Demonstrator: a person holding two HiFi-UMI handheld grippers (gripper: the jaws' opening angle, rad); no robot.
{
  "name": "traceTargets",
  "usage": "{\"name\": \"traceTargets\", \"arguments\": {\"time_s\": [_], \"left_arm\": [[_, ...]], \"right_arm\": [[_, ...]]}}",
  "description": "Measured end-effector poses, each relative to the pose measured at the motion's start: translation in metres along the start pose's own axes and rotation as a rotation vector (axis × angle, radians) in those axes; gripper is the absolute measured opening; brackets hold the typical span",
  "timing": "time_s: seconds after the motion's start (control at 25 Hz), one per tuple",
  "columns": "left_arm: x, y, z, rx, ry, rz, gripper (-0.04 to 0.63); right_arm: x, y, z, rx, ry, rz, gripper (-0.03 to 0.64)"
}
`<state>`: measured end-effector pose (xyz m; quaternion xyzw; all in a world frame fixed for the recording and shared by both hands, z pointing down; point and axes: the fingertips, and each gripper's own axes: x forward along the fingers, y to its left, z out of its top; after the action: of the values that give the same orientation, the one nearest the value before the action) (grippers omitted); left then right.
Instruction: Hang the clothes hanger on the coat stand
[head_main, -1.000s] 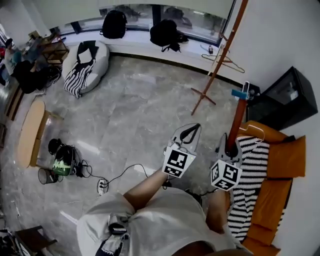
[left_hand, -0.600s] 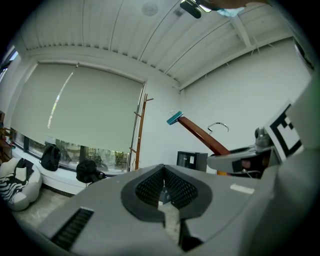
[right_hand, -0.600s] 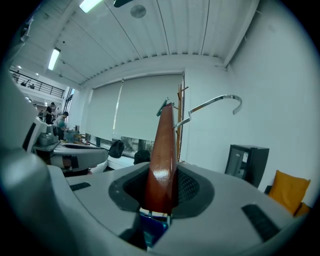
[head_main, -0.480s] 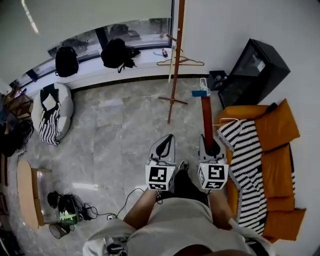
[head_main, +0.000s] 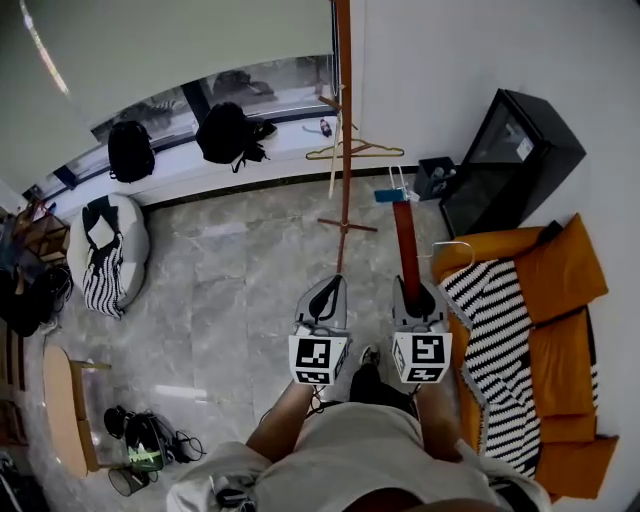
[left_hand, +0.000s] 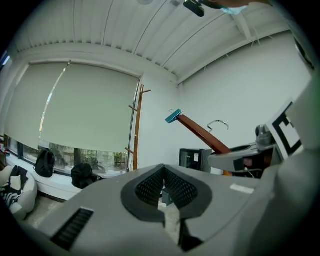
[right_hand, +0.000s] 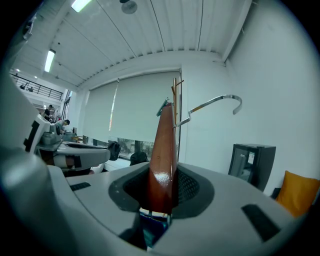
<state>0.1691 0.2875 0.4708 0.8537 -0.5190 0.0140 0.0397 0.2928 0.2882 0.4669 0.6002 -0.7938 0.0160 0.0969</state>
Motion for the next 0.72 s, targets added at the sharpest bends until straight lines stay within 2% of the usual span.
{"name": "traceTargets", "arguments": {"time_s": [0.44,0.72], "left_arm": [[0.100,0.013,0.007,0.013,0.024,0.032,0.009],[0.121,0.051,0.011,0.024,0.042,0.138,0.009]], "right_arm": [[0.088,-0.050,0.009,-0.001,0.005,0.064,0.092],[0.140,-0.050,0.022,-0.018,-0.016,0.148,0.092]]}}
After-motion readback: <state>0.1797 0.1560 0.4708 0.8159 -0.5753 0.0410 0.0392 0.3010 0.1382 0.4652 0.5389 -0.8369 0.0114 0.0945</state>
